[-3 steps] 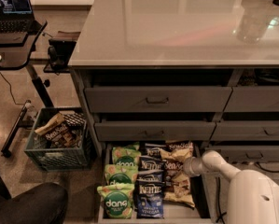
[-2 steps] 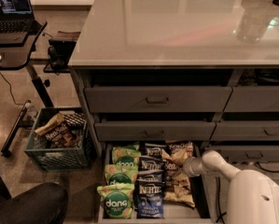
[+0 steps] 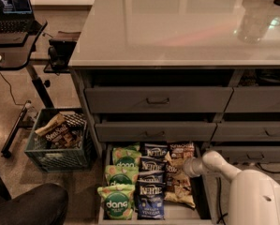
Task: Pick brown chip bag from bottom drawer and place on counter
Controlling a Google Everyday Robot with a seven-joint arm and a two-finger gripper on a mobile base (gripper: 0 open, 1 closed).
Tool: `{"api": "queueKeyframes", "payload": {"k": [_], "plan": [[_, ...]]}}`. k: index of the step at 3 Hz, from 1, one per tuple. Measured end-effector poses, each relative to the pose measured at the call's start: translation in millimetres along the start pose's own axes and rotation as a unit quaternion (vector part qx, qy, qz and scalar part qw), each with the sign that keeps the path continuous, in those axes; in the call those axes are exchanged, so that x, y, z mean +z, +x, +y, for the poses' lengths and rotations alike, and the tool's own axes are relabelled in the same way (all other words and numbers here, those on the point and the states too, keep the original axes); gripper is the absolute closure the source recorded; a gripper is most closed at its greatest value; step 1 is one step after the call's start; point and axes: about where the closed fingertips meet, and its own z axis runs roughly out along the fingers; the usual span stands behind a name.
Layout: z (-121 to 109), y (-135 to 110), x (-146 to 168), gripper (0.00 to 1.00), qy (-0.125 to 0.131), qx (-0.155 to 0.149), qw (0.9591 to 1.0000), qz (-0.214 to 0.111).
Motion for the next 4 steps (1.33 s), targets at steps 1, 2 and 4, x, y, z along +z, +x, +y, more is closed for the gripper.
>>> {"api": "queueKeyframes", "payload": {"k": [1,2,4], "plan": [[7,-16,-23,1.0,-0.017,-0.007,0.9996,-0.023],[10,-42,-68,1.0,-0.037,-0.019,0.9981,-0.046],[-12,-101,-175,1.0,-0.038,-0.056,0.996,-0.059]]}}
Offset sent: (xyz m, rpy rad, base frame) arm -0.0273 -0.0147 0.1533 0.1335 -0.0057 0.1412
